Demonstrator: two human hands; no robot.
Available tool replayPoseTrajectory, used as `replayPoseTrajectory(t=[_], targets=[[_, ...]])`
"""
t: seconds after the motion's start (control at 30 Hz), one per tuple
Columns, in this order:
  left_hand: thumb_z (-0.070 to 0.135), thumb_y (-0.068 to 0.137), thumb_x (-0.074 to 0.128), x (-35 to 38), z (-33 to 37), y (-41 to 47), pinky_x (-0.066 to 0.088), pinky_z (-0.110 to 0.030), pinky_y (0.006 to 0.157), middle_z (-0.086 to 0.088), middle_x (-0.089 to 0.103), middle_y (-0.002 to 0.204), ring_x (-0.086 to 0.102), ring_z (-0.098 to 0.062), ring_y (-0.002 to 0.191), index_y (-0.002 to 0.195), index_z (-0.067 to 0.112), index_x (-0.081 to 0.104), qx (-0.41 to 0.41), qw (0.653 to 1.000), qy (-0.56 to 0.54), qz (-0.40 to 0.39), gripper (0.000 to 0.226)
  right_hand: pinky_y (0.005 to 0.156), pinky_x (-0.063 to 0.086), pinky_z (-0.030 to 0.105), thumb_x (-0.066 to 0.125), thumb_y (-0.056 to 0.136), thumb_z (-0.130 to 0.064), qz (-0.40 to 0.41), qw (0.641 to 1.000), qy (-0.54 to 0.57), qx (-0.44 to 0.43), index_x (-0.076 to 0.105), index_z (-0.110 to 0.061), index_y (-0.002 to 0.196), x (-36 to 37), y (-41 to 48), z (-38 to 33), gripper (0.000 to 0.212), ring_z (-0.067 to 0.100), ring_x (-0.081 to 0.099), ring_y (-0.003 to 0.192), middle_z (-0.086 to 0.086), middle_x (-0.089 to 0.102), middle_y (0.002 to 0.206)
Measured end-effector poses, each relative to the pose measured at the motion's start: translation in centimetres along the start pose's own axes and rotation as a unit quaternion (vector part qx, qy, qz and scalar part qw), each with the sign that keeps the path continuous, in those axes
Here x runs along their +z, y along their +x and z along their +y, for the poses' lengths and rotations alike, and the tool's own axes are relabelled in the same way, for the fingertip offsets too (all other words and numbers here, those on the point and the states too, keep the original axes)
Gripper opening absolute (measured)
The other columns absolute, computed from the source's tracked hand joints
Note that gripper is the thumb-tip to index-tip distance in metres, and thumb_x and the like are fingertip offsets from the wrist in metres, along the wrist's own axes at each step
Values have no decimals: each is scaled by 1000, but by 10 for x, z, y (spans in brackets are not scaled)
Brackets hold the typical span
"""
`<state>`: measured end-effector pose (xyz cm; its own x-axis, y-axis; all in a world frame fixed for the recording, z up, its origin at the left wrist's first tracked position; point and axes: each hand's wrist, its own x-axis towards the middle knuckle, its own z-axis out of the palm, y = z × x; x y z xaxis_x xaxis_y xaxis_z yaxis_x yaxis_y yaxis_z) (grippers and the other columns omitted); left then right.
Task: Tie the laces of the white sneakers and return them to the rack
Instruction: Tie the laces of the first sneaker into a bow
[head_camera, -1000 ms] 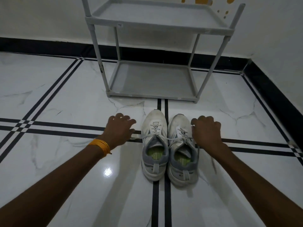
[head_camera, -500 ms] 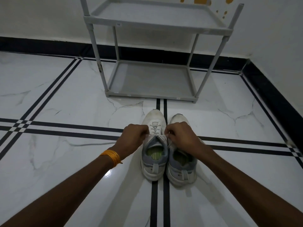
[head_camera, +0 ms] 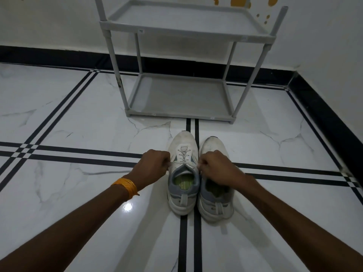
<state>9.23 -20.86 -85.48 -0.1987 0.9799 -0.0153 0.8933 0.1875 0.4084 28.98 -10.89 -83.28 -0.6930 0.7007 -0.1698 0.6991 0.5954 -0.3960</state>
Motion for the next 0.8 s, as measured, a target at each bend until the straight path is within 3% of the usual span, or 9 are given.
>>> replayPoseTrajectory(t=[0.1, 0.2, 0.3, 0.37, 0.53, 0.67, 0.8], targets=[[35, 91, 62, -20, 1, -2, 46, -26, 66, -4, 71, 81, 62, -14, 75, 79, 8, 68, -48, 984, -171, -10, 31, 83, 52, 39, 62, 92, -31, 11, 967, 253, 28, 69, -11, 73, -20, -6, -3, 28, 24, 68, 88, 10, 74, 88], [33, 95, 56, -33, 16, -3, 45, -28, 81, -2, 73, 97, 64, -14, 94, 85, 3, 66, -102, 896, -429, -46, 33, 92, 53, 28, 59, 95, -26, 30, 872, 488, 39, 69, -2, 81, -21, -4, -14, 29, 16, 71, 99, 9, 76, 101], [30, 98, 50, -27, 31, -1, 48, -36, 91, -9, 71, 101, 64, -22, 100, 83, 11, 62, -117, 831, -543, -24, 28, 96, 53, 31, 50, 100, -20, 16, 769, 638, 45, 67, -3, 94, -11, 1, -25, 25, 21, 70, 106, 12, 74, 108], [32, 98, 51, -20, 37, 1, 52, -38, 91, -9, 71, 94, 67, -24, 97, 85, 11, 62, -133, 794, -593, -6, 27, 92, 54, 33, 49, 100, -18, 30, 736, 674, 59, 68, -6, 97, -5, 5, -28, 22, 23, 71, 100, 13, 73, 102], [32, 97, 54, -4, 39, 6, 57, -25, 76, -7, 65, 84, 65, -19, 82, 90, 8, 64, -139, 783, -603, 56, 27, 80, 59, 29, 55, 96, -11, 57, 772, 626, 94, 70, -8, 109, 9, 10, -29, 19, 19, 68, 82, 13, 71, 94], [27, 100, 50, 3, 41, 8, 54, -15, 65, -3, 64, 80, 62, -9, 72, 99, 3, 62, -124, 807, -574, 69, 27, 67, 59, 22, 62, 92, -7, 84, 793, 597, 89, 69, -3, 109, 12, 10, -29, 19, 17, 68, 72, 12, 73, 84], [26, 99, 52, 8, 44, 10, 53, -14, 63, -1, 62, 75, 59, -7, 68, 100, 7, 63, -101, 848, -513, 90, 22, 58, 57, 20, 66, 90, -10, 108, 806, 575, 85, 67, -3, 108, 10, 11, -28, 20, 12, 65, 56, 13, 70, 74]])
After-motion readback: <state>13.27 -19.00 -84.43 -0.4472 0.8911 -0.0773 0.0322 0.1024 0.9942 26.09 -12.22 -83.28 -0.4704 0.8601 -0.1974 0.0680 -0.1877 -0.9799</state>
